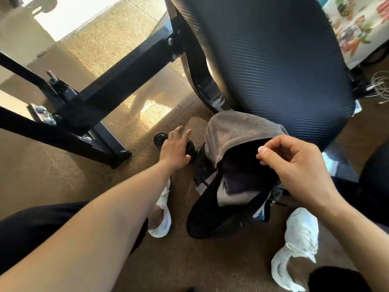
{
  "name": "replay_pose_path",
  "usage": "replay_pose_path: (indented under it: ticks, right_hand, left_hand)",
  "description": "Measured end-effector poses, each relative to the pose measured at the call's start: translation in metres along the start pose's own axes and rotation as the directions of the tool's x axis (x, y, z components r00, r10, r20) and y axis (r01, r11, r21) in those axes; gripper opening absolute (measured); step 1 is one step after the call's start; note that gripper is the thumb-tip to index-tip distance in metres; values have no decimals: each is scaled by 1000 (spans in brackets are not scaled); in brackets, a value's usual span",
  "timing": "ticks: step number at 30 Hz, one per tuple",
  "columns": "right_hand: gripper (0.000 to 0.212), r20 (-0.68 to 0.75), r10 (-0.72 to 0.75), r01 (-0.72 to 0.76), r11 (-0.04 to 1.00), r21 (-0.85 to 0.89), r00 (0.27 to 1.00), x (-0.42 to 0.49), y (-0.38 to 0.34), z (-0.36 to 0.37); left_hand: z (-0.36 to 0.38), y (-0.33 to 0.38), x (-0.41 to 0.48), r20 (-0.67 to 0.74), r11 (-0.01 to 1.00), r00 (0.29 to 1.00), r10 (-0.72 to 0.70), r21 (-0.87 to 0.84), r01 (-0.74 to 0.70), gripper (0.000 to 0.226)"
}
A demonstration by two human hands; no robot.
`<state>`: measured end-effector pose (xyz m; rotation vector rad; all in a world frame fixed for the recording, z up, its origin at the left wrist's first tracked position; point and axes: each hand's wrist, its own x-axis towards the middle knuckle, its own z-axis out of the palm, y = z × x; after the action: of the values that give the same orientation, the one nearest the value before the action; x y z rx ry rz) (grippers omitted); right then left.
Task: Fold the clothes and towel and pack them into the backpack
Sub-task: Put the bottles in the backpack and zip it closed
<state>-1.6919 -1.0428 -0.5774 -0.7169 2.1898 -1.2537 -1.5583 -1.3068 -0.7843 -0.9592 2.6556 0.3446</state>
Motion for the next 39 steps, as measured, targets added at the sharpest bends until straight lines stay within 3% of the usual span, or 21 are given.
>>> replay_pose_path:
  ticks: [2,5,11,20,26,32,36,39]
  right_hand:
    - [7,45,15,-16,1000,22,999,0,-1,-1]
    - [5,77,25,-30,998,59,997,1,-3,-3]
    - [11,84,51,-58,995,87,995,6,2,-4]
    - [3,206,102,-99,995,-25,973,-5,-6,26]
    - [54,142,311,-295,948,-122,940,-5,10,93]
    - [74,7,505,-504,862,-59,863,35,49,149]
    - [63,-29,631,-632,775,-30,775,63,77,168]
    - [41,22,678,-663,712,232,735,70,95,164]
  left_hand:
    - [4,0,15,151,994,987,54,90,-68,106]
    - [5,4,22,292,997,956,8,72,-30,92]
    - [3,-2,11,233,999,972,-3,33,-5,79]
    - [-95,-23,-7,164,962,979,119,-262,-73,77]
    - [-123,-16,-32,110,867,991,72,-498,-7,54]
    - [-97,-20,-36,67,710,996,-57,-699,88,70]
    - [-94,-20,-23,22,680,996,-83,-729,73,66]
    - [-90,-22,-16,123,614,988,-92,-775,154,64]
